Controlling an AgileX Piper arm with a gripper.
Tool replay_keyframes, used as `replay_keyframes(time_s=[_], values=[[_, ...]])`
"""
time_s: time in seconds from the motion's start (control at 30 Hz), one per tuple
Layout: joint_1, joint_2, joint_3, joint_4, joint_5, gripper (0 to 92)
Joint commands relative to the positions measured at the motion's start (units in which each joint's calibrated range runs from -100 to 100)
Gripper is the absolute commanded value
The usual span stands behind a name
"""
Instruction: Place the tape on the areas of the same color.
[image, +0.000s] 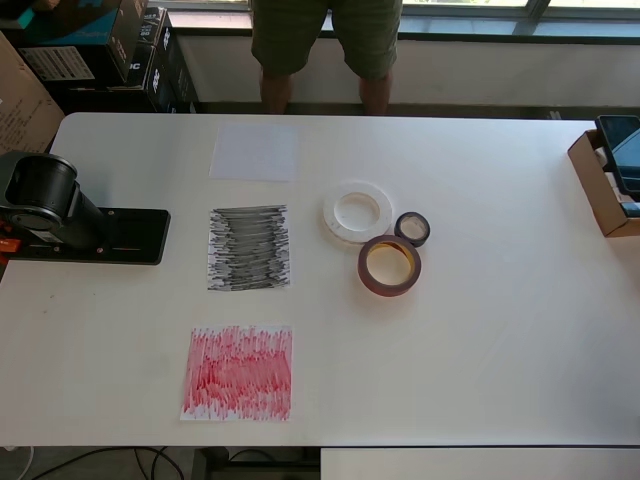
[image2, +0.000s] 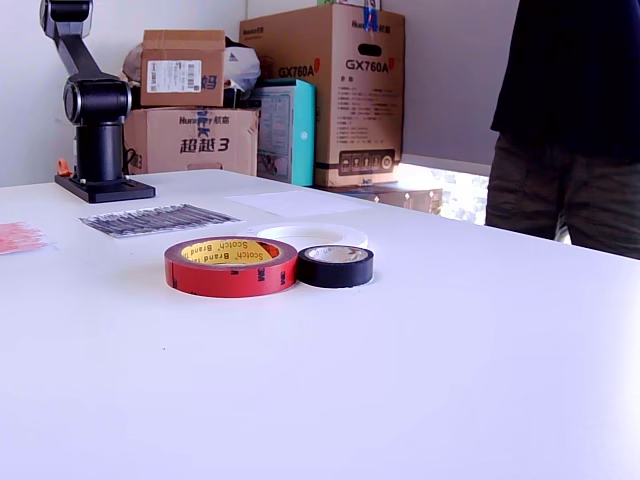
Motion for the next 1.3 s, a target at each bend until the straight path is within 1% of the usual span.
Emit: replay_keyframes(time_s=[0.0, 0.13, 0.27, 0.4, 0.53, 0.77, 1.03, 1.17, 1.27], values=[[0.3, 6.9, -4.3, 14.2, -3.5, 72.6], [0.3, 15.1, -11.6, 24.4, -5.9, 72.4], [0.3, 23.2, -17.6, 28.8, -6.5, 72.3], [0.3, 30.1, -19.3, 29.9, -8.2, 72.3], [0.3, 35.4, -18.6, 30.3, -11.6, 72.3], [1.8, 45.1, -18.7, 35.4, -15.2, 72.3], [3.6, 55.9, -19.4, 35.0, -15.2, 72.3], [3.5, 61.4, -20.3, 34.8, -15.2, 72.3], [3.0, 65.5, -23.3, 34.8, -15.2, 72.3]])
